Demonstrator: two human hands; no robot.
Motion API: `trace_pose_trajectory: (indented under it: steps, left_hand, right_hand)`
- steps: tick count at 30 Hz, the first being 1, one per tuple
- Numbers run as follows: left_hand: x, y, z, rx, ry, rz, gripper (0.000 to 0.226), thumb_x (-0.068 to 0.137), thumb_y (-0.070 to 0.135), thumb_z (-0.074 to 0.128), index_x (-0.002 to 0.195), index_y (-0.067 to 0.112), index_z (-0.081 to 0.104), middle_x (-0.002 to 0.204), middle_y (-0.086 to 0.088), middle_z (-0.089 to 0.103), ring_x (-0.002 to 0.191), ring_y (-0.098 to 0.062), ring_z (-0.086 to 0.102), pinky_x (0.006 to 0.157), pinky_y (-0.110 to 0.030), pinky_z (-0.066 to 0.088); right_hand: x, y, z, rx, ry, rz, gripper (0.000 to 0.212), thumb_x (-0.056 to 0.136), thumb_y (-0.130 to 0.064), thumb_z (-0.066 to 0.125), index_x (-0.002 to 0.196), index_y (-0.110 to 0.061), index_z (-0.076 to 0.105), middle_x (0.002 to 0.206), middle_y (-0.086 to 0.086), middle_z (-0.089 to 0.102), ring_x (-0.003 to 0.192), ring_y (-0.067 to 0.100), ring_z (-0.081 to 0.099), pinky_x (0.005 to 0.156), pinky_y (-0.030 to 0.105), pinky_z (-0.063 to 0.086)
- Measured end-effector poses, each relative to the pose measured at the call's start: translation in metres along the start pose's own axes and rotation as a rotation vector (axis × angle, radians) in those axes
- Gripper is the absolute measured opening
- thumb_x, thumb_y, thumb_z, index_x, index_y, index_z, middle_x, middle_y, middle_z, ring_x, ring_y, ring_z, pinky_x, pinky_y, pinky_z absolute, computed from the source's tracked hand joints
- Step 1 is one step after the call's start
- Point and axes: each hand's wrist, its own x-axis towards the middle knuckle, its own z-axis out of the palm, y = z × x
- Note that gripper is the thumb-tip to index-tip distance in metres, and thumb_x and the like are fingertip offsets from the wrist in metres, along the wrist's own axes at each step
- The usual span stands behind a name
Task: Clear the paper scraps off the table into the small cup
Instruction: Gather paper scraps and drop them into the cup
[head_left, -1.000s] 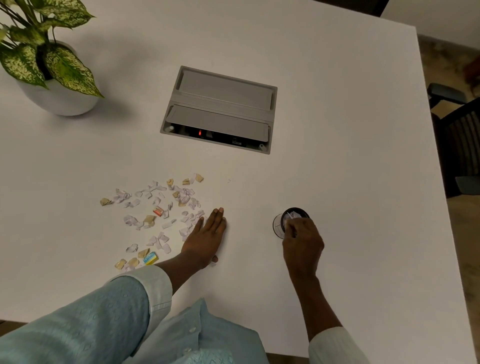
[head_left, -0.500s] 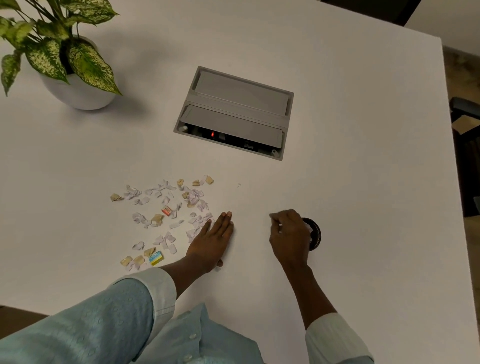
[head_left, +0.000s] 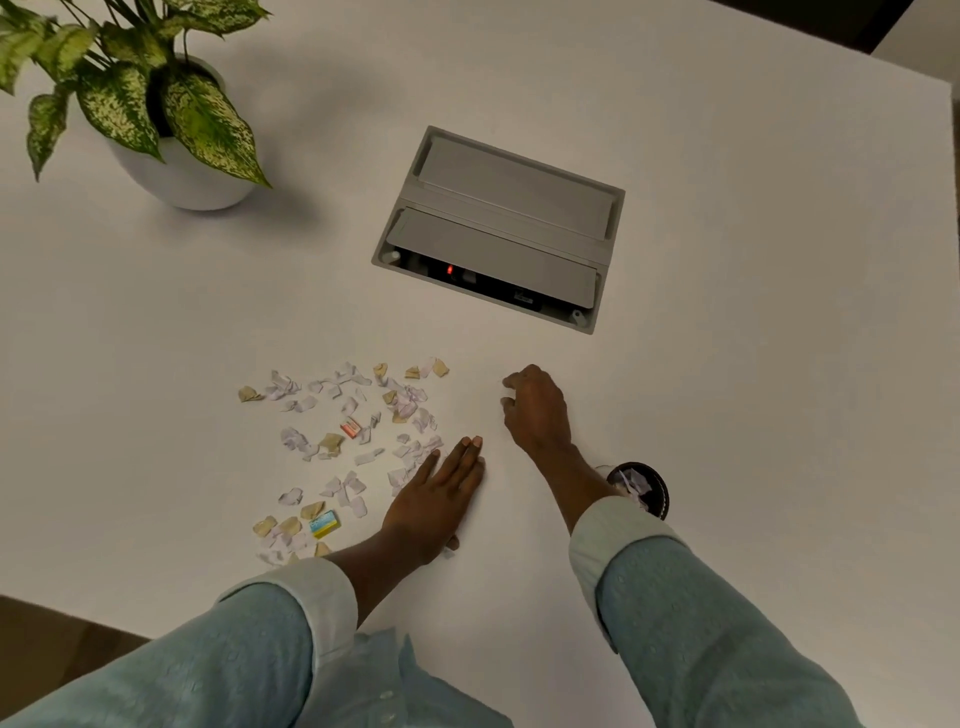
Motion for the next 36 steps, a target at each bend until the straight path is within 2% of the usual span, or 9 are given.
trace_pose_trajectory:
  steps: [5, 9, 14, 20, 23, 26, 31, 34, 36]
  left_hand:
    - [0.0, -0.001, 0.001, 0.006, -0.001, 0.003, 0.117, 0.088, 0.029, 0.076, 0.161, 0.008, -0.013, 0.164, -0.015, -0.034, 0.153, -0.03, -0.031, 0.129, -0.05, 0.001]
    - [0.002, -0.002, 0.002, 0.002, -0.013, 0.007, 0.119, 0.087, 0.031, 0.078, 0.161, 0.008, -0.013, 0.164, -0.014, -0.035, 0.152, -0.029, -0.032, 0.129, -0.05, -0.001]
    - [0.001, -0.001, 0.001, 0.022, -0.021, 0.0, 0.12, 0.088, 0.036, 0.077, 0.16, 0.008, -0.015, 0.164, -0.015, -0.034, 0.152, -0.03, -0.031, 0.129, -0.05, -0.001]
    - [0.002, -0.001, 0.003, 0.038, -0.027, -0.004, 0.121, 0.088, 0.038, 0.077, 0.16, 0.008, -0.016, 0.164, -0.014, -0.034, 0.152, -0.03, -0.031, 0.129, -0.05, -0.001]
    - [0.002, 0.0, 0.002, 0.048, -0.021, -0.004, 0.119, 0.089, 0.037, 0.076, 0.16, 0.008, -0.015, 0.164, -0.015, -0.033, 0.152, -0.031, -0.031, 0.129, -0.051, -0.001]
    - [0.001, 0.001, 0.001, 0.055, -0.031, -0.004, 0.119, 0.09, 0.035, 0.075, 0.16, 0.008, -0.017, 0.164, -0.016, -0.033, 0.151, -0.031, -0.032, 0.128, -0.05, -0.004]
    - [0.002, 0.003, 0.0, 0.071, -0.023, -0.002, 0.115, 0.09, 0.037, 0.073, 0.161, 0.006, -0.012, 0.164, -0.017, -0.033, 0.153, -0.032, -0.029, 0.129, -0.053, 0.004]
    - [0.001, 0.004, -0.002, 0.094, -0.03, -0.001, 0.114, 0.09, 0.039, 0.072, 0.161, 0.005, -0.011, 0.164, -0.018, -0.032, 0.153, -0.032, -0.028, 0.129, -0.053, 0.005]
    - [0.002, 0.005, -0.002, 0.097, -0.029, -0.006, 0.115, 0.09, 0.04, 0.072, 0.161, 0.004, -0.011, 0.164, -0.018, -0.033, 0.153, -0.032, -0.029, 0.128, -0.053, 0.005]
  right_hand:
    - [0.016, -0.008, 0.006, -0.131, -0.005, -0.11, 0.033, 0.087, -0.003, 0.074, 0.119, -0.002, 0.068, 0.113, 0.013, 0.063, 0.106, 0.029, 0.058, 0.081, 0.041, 0.059]
    - [0.022, -0.012, 0.016, -0.235, -0.03, -0.151, 0.024, 0.081, 0.002, 0.078, 0.103, -0.004, 0.072, 0.104, 0.01, 0.062, 0.097, 0.025, 0.058, 0.071, 0.034, 0.06]
    - [0.011, -0.021, 0.016, -0.317, -0.048, -0.153, 0.019, 0.069, 0.01, 0.082, 0.078, 0.0, 0.069, 0.086, 0.016, 0.063, 0.079, 0.028, 0.06, 0.056, 0.035, 0.056]
    - [-0.009, -0.023, 0.02, -0.256, -0.022, 0.009, 0.018, 0.079, 0.009, 0.07, 0.088, -0.006, 0.068, 0.088, 0.014, 0.064, 0.079, 0.028, 0.062, 0.06, 0.034, 0.052]
    - [-0.02, -0.022, 0.022, -0.194, -0.024, 0.057, 0.014, 0.081, 0.001, 0.072, 0.091, -0.008, 0.066, 0.091, 0.012, 0.064, 0.082, 0.028, 0.062, 0.065, 0.034, 0.05]
    - [-0.034, -0.018, 0.018, -0.096, -0.031, 0.097, 0.009, 0.086, -0.004, 0.066, 0.094, -0.01, 0.065, 0.095, 0.012, 0.063, 0.088, 0.029, 0.062, 0.071, 0.036, 0.049]
    - [-0.074, -0.012, -0.015, 0.121, 0.184, 0.179, 0.016, 0.084, -0.002, 0.066, 0.091, -0.016, 0.067, 0.092, 0.0, 0.062, 0.085, 0.019, 0.06, 0.071, 0.032, 0.05]
    - [-0.108, 0.005, -0.045, 0.279, 0.367, 0.248, 0.024, 0.08, 0.003, 0.07, 0.088, -0.019, 0.07, 0.09, -0.005, 0.062, 0.079, 0.014, 0.063, 0.072, 0.029, 0.052]
    - [-0.132, 0.022, -0.063, 0.296, 0.488, 0.297, 0.025, 0.078, 0.005, 0.071, 0.086, -0.019, 0.071, 0.087, -0.006, 0.064, 0.073, 0.011, 0.064, 0.071, 0.027, 0.052]
